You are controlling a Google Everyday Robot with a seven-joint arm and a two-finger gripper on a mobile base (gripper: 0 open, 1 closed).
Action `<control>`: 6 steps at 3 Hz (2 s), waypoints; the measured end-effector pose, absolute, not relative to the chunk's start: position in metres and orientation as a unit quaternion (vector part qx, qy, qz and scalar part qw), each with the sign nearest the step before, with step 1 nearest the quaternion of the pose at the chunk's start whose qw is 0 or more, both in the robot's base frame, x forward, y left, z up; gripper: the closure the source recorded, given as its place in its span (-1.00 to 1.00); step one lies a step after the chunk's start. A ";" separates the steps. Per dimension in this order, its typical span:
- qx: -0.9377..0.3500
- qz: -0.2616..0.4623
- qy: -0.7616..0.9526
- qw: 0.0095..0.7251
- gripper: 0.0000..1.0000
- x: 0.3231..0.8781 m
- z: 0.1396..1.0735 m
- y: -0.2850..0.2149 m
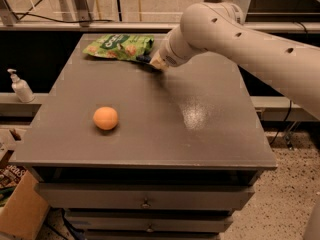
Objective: Move rxbar blueberry near green rice chip bag
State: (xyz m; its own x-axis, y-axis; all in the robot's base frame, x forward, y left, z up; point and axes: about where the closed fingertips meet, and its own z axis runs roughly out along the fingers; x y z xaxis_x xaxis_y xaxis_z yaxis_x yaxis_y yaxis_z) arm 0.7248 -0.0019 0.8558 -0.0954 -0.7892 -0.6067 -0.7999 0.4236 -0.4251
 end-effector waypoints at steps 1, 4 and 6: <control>-0.544 0.007 0.738 0.399 -0.30 0.725 0.851 0.002; -0.539 0.039 0.747 0.387 -1.00 0.718 0.846 -0.012; -0.466 0.126 0.785 0.389 -1.00 0.708 0.847 -0.094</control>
Offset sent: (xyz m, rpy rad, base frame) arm 0.0006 0.0027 -0.0080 -0.0245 0.0195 0.0212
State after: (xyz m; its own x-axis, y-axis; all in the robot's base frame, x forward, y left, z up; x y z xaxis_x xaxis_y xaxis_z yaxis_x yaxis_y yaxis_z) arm 0.7076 -0.0938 0.8468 -0.2632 -0.6338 -0.7274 -0.8295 0.5336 -0.1648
